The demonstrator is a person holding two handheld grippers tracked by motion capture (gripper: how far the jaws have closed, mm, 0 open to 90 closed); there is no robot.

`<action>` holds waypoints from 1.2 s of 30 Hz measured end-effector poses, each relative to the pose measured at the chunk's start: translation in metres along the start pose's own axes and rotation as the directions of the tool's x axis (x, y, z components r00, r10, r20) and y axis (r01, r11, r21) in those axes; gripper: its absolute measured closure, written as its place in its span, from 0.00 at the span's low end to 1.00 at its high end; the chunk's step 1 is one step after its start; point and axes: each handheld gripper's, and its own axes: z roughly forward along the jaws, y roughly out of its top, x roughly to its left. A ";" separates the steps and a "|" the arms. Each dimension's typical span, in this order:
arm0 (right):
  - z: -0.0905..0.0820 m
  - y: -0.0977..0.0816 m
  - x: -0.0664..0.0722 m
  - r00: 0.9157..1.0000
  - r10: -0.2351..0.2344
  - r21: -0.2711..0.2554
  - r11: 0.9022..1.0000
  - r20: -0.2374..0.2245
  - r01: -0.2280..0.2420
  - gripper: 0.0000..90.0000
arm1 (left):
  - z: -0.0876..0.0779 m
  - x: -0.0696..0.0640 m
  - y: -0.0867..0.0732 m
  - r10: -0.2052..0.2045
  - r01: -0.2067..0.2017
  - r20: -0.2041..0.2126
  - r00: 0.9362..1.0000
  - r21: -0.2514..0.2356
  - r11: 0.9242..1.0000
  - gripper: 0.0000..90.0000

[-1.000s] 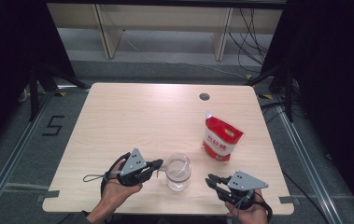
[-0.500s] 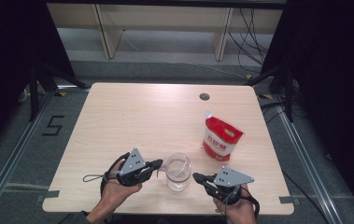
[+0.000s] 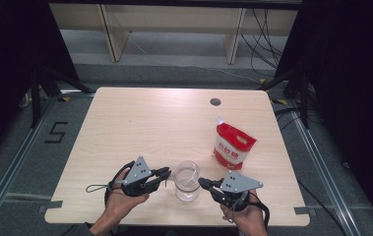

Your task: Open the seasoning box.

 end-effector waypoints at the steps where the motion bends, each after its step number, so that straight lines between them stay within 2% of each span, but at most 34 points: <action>1: 0.000 0.000 0.000 1.000 0.000 0.000 1.000 0.000 0.000 1.00 | -0.002 0.001 0.000 -0.004 0.004 0.000 1.000 -0.001 1.000 0.86; 3: 0.001 0.001 0.000 1.000 -0.007 -0.004 1.000 0.002 0.007 1.00 | -0.006 0.001 -0.002 -0.016 0.016 -0.003 1.000 -0.011 1.000 0.77; 4: 0.001 0.002 0.000 1.000 0.001 0.001 1.000 0.004 -0.001 1.00 | -0.010 0.002 -0.002 -0.010 0.010 0.003 1.000 -0.009 1.000 0.72; 5: 0.001 0.003 0.000 1.000 -0.013 0.001 1.000 0.002 0.013 1.00 | -0.013 0.001 -0.004 -0.036 0.036 0.009 0.999 -0.015 0.999 0.69; 6: 0.002 0.004 0.000 1.000 -0.016 0.002 1.000 -0.002 0.016 1.00 | -0.017 0.002 -0.005 -0.032 0.032 0.022 0.999 -0.012 0.999 0.67; 7: 0.003 0.004 0.001 1.000 -0.017 -0.010 1.000 0.001 0.017 0.99 | -0.021 0.003 -0.007 -0.017 0.017 0.029 0.999 0.002 1.000 0.63; 8: 0.003 0.007 0.002 1.000 -0.019 -0.011 1.000 0.002 0.019 0.99 | -0.024 0.002 -0.009 -0.016 0.016 0.025 1.000 0.018 1.000 0.56; 9: 0.003 0.007 0.002 1.000 -0.019 -0.011 1.000 0.002 0.019 0.99 | -0.027 0.001 -0.013 -0.013 0.013 0.013 1.000 0.034 0.999 0.56; 10: 0.004 0.008 0.002 1.000 -0.019 -0.017 1.000 0.009 0.019 0.99 | -0.029 0.001 -0.016 0.006 -0.007 0.020 1.000 0.051 0.999 0.52; 11: 0.003 0.010 0.002 1.000 -0.030 -0.007 1.000 0.004 0.030 0.99 | -0.029 0.000 -0.020 0.000 -0.001 0.026 1.000 0.067 0.998 0.49; 12: 0.005 0.011 0.003 0.999 -0.030 -0.019 0.999 0.010 0.030 0.99 | -0.030 -0.002 -0.023 -0.015 0.014 0.016 1.000 0.077 0.997 0.47; 14: 0.005 0.013 0.003 0.999 -0.033 -0.016 0.999 -0.002 0.033 0.99 | -0.030 -0.004 -0.029 -0.005 0.004 0.013 1.000 0.098 0.995 0.42; 17: 0.007 0.017 0.005 0.999 -0.047 -0.017 0.999 0.000 0.047 0.98 | -0.030 -0.005 -0.034 -0.031 0.031 0.004 1.000 0.121 0.992 0.37; 18: 0.008 0.018 0.005 0.999 -0.052 -0.017 0.998 0.003 0.052 0.98 | -0.030 -0.005 -0.037 -0.060 0.059 0.003 0.998 0.127 0.990 0.36; 19: 0.008 0.019 0.005 0.999 -0.049 -0.016 0.999 0.001 0.049 0.98 | -0.029 -0.006 -0.038 -0.071 0.072 -0.009 0.997 0.128 0.989 0.36; 21: 0.011 0.021 0.005 0.998 -0.059 -0.023 0.998 -0.002 0.059 0.98 | -0.028 -0.007 -0.042 -0.058 0.059 -0.010 0.998 0.139 0.989 0.35; 23: 0.012 0.022 0.008 0.999 -0.042 -0.021 0.999 -0.005 0.042 0.98 | -0.027 -0.008 -0.045 -0.059 0.060 -0.013 0.998 0.133 0.989 0.32; 25: 0.015 0.024 0.009 0.998 -0.057 -0.033 0.998 -0.011 0.057 0.98 | -0.027 -0.008 -0.046 -0.040 0.043 -0.019 0.999 0.141 0.989 0.29; 27: 0.018 0.026 0.010 0.998 -0.068 -0.030 0.997 -0.013 0.067 0.97 | -0.027 -0.007 -0.049 -0.049 0.053 -0.024 0.998 0.161 0.986 0.25; 28: 0.019 0.027 0.011 0.997 -0.071 -0.032 0.997 -0.012 0.071 0.97 | -0.027 -0.008 -0.050 -0.081 0.085 -0.032 0.996 0.166 0.982 0.23; 29: 0.020 0.028 0.011 0.997 -0.078 -0.030 0.997 -0.016 0.077 0.97 | -0.027 -0.006 -0.052 -0.081 0.084 -0.024 0.996 0.180 0.980 0.20; 30: 0.020 0.029 0.012 0.997 -0.079 -0.024 0.997 -0.019 0.079 0.97 | -0.026 -0.007 -0.054 -0.087 0.092 -0.036 0.996 0.166 0.982 0.18; 31: 0.022 0.030 0.013 0.996 -0.087 -0.036 0.996 -0.012 0.086 0.97 | -0.027 -0.007 -0.054 -0.092 0.096 -0.027 0.995 0.175 0.980 0.18; 34: 0.024 0.033 0.015 0.995 -0.092 -0.027 0.996 -0.029 0.091 0.97 | -0.030 -0.008 -0.054 -0.096 0.098 -0.023 0.995 0.154 0.983 0.18; 35: 0.025 0.034 0.016 0.995 -0.099 -0.031 0.995 -0.021 0.098 0.97 | -0.031 -0.008 -0.054 -0.087 0.089 -0.022 0.996 0.144 0.986 0.17; 36: 0.025 0.035 0.017 0.994 -0.104 -0.032 0.994 -0.018 0.103 0.97 | -0.033 -0.008 -0.054 -0.088 0.090 -0.021 0.996 0.149 0.985 0.17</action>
